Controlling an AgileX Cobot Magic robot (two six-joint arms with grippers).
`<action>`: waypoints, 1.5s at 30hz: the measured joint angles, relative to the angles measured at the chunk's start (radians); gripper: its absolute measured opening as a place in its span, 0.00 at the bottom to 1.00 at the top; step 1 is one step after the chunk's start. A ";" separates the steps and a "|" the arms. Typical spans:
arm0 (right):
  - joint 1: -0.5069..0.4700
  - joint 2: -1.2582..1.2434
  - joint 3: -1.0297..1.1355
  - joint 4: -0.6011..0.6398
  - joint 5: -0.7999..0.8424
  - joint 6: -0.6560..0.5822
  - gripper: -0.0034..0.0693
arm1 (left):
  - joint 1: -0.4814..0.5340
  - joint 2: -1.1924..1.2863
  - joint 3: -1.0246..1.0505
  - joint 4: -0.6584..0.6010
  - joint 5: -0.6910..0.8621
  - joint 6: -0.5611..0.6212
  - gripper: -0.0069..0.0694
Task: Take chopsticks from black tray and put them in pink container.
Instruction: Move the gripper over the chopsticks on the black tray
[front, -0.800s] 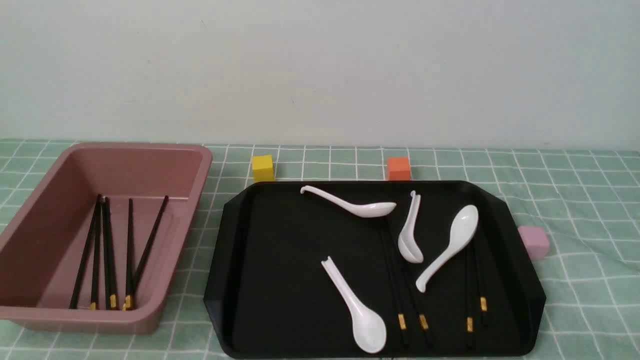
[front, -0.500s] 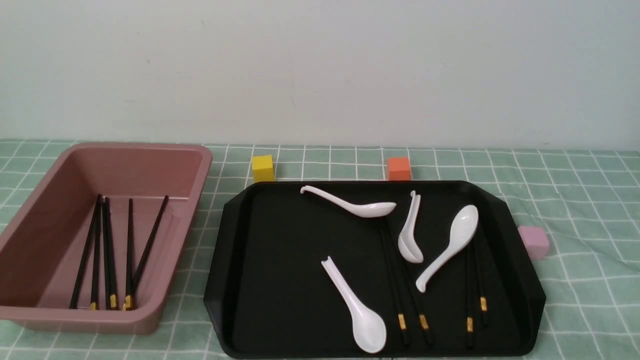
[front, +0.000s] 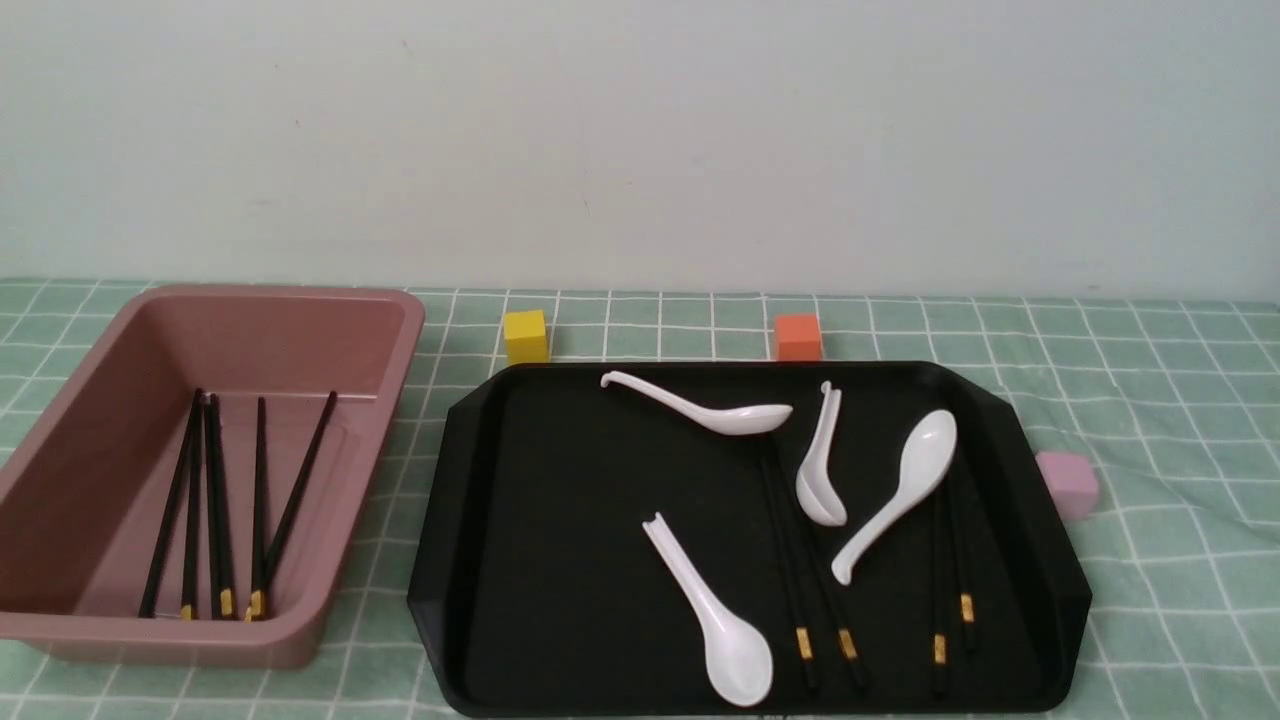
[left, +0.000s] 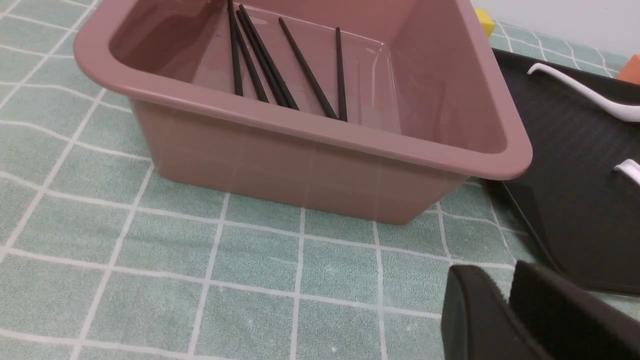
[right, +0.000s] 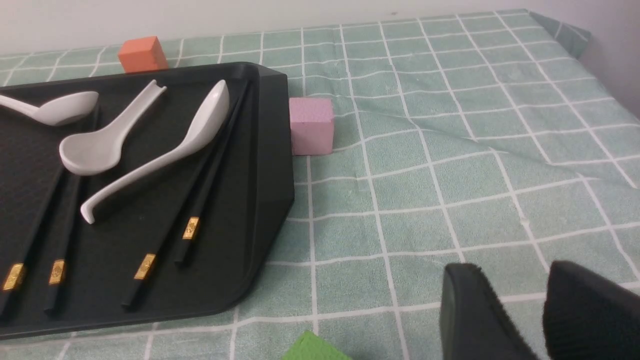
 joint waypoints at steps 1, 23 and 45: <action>0.000 0.000 0.000 0.000 0.000 0.000 0.38 | 0.000 0.000 0.000 0.000 0.000 0.000 0.26; 0.000 0.000 0.000 0.000 0.000 0.000 0.38 | 0.000 0.000 0.000 0.000 0.000 0.000 0.29; 0.000 0.000 0.006 0.548 -0.208 0.327 0.38 | 0.000 0.000 0.000 0.000 0.000 0.000 0.29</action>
